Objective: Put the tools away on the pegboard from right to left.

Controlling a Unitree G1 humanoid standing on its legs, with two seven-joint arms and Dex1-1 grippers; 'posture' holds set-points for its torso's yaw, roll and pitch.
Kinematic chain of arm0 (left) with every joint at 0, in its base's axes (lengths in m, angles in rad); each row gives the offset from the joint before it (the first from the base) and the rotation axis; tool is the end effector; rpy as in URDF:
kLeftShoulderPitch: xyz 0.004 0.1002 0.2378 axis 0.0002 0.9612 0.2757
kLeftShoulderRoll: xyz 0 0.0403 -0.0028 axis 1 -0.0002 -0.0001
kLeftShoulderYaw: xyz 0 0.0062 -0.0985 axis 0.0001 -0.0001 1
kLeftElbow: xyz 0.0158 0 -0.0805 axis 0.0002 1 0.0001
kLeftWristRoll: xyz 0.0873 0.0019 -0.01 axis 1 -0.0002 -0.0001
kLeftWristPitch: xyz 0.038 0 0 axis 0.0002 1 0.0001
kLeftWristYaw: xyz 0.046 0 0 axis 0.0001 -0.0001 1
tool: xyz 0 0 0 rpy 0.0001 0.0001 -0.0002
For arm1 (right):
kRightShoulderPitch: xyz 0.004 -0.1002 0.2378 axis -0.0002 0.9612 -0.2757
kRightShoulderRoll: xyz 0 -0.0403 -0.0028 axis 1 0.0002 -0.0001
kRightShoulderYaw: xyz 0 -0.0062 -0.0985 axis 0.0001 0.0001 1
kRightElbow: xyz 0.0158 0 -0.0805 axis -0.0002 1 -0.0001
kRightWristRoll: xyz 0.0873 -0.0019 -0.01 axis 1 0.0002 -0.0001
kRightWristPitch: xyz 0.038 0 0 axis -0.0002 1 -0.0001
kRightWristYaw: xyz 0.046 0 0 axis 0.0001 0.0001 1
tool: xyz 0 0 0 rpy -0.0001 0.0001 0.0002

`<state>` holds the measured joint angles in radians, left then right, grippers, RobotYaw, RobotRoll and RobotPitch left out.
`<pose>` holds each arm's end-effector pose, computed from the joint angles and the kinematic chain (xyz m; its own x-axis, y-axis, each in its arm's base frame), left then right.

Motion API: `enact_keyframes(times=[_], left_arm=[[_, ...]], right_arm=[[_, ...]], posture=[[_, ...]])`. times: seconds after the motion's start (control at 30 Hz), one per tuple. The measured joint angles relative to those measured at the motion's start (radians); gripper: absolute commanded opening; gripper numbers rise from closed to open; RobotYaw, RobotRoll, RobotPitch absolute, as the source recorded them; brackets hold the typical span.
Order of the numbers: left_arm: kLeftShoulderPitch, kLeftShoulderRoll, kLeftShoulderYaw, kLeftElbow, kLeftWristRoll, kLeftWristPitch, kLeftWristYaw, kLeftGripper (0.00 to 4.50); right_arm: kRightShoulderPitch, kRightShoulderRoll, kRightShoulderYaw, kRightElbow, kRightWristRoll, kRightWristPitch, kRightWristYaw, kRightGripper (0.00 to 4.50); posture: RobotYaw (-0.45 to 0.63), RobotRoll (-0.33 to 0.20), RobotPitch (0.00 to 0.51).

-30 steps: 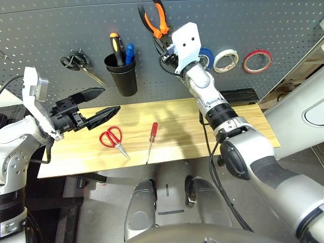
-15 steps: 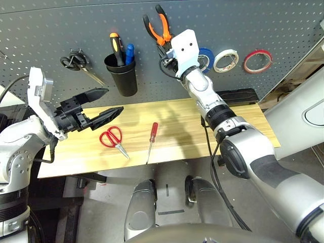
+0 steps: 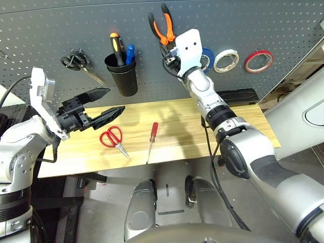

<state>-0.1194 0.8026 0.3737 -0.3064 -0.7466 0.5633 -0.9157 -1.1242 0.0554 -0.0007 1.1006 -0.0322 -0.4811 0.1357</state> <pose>0.1908 0.2875 0.1892 0.6516 -0.7569 -0.0503 0.7581 0.6474 0.0787 0.3366 -0.0548 0.1757 0.7942 0.4586 0.3986 -0.4071 0.8886 -0.2112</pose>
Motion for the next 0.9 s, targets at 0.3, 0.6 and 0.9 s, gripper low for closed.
enact_keyframes(times=[0.3,0.6,0.9], left_arm=[[0.0,-0.013,-0.002,-0.005,0.001,-0.003,0.003,4.5],[0.0,-0.016,-0.01,-0.005,0.003,-0.003,0.005,4.5],[0.002,-0.042,-0.039,-0.026,0.003,-0.003,0.03,4.5]], right_arm=[[0.031,0.0,-0.011,0.007,0.003,0.037,0.007,2.09],[0.038,-0.001,-0.008,0.001,-0.001,0.044,0.019,3.35],[0.211,-0.084,-0.004,-0.375,0.04,0.095,0.162,4.47]], posture=[[0.1,0.0,0.128],[0.1,0.0,0.126],[0.07,0.0,0.134]])
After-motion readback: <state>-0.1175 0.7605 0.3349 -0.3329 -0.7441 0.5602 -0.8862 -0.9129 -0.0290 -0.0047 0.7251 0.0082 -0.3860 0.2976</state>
